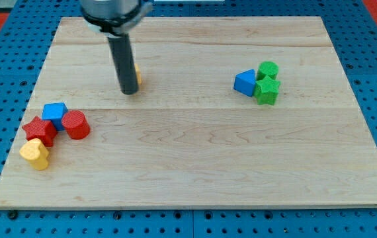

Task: Slide the yellow heart between the red circle and red star

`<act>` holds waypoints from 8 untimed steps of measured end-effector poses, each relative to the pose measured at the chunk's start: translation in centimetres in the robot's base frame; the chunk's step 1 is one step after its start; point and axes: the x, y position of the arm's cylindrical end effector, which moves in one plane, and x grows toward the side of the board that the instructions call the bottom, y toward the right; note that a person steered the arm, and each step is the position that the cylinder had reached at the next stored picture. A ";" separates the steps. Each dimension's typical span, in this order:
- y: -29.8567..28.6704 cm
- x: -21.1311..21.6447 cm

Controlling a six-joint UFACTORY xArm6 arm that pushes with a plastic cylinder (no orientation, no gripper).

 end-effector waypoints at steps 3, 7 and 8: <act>6.6 3.1; -13.4 22.7; -18.5 21.9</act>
